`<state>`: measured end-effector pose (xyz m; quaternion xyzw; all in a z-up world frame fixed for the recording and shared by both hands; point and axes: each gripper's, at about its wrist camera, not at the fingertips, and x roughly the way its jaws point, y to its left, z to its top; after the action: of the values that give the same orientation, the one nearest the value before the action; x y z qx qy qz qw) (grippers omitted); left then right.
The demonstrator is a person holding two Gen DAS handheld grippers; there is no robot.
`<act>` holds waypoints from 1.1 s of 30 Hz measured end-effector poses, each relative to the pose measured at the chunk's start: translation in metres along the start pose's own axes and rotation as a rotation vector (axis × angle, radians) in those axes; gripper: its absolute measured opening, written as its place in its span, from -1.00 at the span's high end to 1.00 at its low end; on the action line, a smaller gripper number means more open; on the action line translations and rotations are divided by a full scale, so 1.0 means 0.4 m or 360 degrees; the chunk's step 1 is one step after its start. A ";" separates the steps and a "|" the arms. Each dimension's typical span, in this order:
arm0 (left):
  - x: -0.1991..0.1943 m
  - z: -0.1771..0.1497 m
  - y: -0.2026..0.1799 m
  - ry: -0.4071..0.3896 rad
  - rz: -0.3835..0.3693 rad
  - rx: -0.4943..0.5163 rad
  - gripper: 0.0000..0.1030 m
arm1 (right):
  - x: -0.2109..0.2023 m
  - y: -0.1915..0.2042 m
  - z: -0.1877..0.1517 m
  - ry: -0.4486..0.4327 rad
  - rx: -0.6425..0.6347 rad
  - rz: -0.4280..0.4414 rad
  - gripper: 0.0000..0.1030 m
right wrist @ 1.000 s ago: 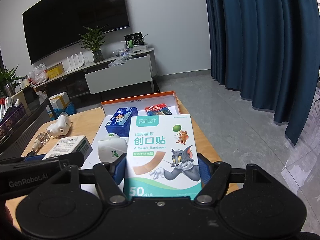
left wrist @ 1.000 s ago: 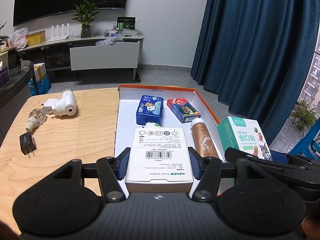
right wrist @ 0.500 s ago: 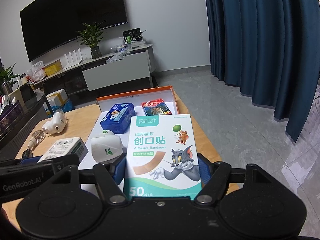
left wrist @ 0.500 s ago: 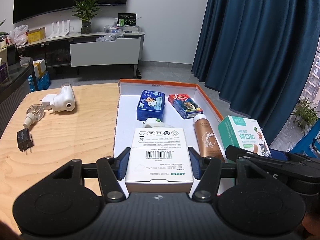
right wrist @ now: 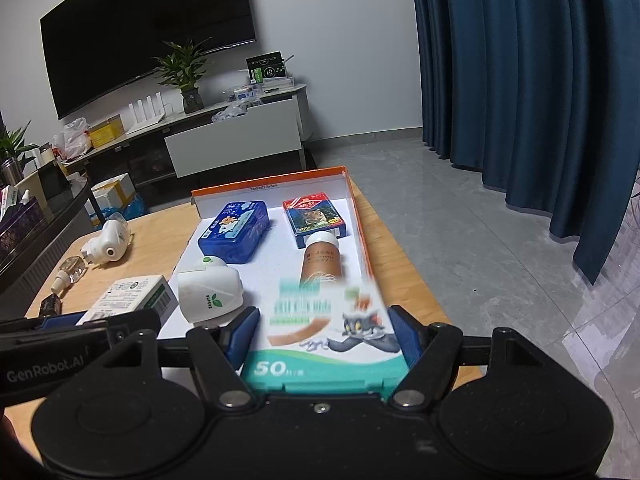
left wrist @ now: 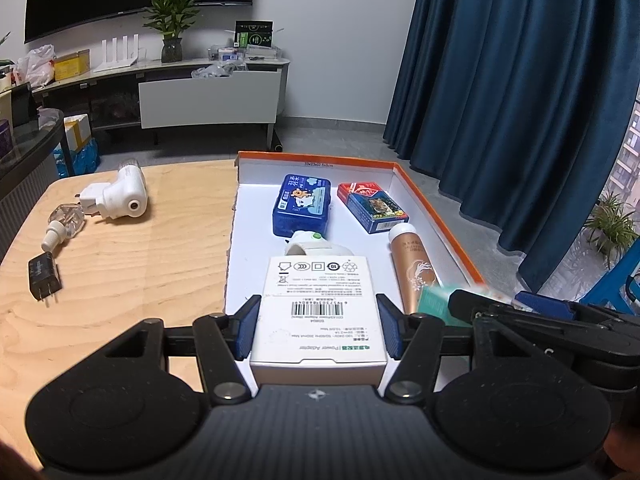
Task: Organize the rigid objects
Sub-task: 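Release the barcode box with the left tool while the right tool releases the bandage box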
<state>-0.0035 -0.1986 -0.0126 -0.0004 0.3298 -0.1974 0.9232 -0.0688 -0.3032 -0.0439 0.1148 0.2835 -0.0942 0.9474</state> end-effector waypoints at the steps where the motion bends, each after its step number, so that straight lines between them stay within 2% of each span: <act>1: 0.000 0.000 0.000 0.0000 0.0000 0.0001 -0.16 | 0.002 0.002 0.003 0.0002 0.0000 -0.0001 -0.64; 20: 0.010 0.001 0.007 0.0007 -0.0001 -0.0014 -0.16 | 0.014 0.005 0.028 0.0011 0.0002 0.0041 -0.66; 29: 0.025 0.000 -0.006 0.0031 -0.0042 0.0003 -0.16 | -0.047 -0.027 0.050 -0.0197 0.0111 -0.0006 -0.69; 33: 0.045 -0.001 -0.020 0.0080 -0.0097 0.0022 -0.20 | -0.062 -0.032 0.056 -0.0221 0.0119 -0.0030 -0.70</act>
<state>0.0059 -0.2124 -0.0229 0.0008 0.3515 -0.2276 0.9081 -0.0806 -0.3188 -0.0140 0.1405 0.2144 -0.1215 0.9589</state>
